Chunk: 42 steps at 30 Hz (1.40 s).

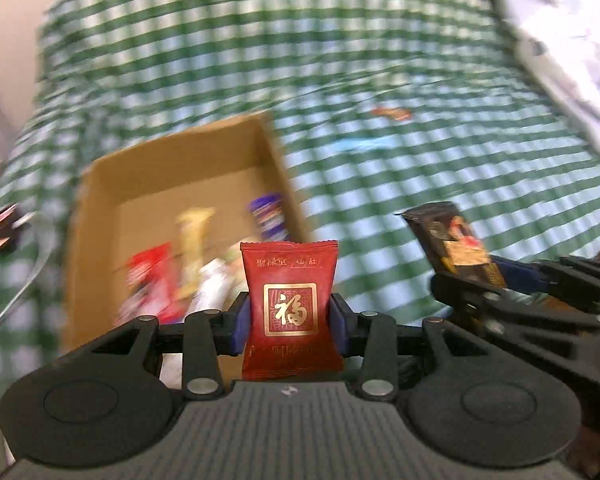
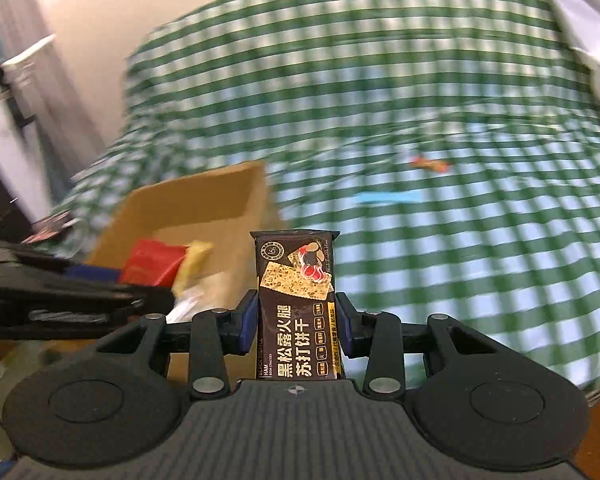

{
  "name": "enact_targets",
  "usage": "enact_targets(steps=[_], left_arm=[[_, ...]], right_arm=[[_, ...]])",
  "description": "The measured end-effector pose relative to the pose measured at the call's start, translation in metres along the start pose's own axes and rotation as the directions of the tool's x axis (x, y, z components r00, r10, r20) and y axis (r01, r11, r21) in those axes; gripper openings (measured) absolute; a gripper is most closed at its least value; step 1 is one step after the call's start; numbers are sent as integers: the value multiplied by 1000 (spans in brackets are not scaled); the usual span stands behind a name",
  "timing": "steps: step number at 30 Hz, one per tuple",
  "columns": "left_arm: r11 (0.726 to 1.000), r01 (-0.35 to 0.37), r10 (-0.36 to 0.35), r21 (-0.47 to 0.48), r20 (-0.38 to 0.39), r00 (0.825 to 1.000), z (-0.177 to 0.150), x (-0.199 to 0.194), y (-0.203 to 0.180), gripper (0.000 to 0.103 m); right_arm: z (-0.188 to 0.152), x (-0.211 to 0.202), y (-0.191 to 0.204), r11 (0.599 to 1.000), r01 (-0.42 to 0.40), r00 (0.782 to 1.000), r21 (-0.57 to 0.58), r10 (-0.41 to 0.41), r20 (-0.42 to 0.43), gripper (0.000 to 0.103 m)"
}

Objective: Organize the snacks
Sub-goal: 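Carry the red packet and dark chocolate bar over the box with both tools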

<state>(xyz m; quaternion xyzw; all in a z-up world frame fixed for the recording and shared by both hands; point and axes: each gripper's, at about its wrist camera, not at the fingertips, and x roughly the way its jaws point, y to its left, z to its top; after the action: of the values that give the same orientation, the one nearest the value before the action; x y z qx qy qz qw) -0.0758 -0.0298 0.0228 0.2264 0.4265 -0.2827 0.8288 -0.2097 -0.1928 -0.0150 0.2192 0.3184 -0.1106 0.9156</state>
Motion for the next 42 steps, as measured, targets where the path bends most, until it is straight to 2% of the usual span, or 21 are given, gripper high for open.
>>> enact_targets(steps=[4,6,13,21,42], left_arm=[[995,-37,35,-87,-24,999,-38,-21,36,45],[992,-50,48,-118,-19,999,-54,-31,50,45],[983,-33,34,-179,3,999,-89,-52,71,45],[983,-3,11,-184,41,999,-94,-54,65,45],[977,11,2,-215,62,998,-98,-58,71,45]], right_arm=[[-28,-12,58,995,-65,997,-71,63,-34,41],[-41,-16,80,990,-76,996,-119,70,-54,41],[-53,-36,102,982,-38,999,-187,31,-39,41],[-62,-47,109,973,-7,1000,-231,2,-21,41],[-64,-44,120,961,2,999,-275,-12,-33,41]])
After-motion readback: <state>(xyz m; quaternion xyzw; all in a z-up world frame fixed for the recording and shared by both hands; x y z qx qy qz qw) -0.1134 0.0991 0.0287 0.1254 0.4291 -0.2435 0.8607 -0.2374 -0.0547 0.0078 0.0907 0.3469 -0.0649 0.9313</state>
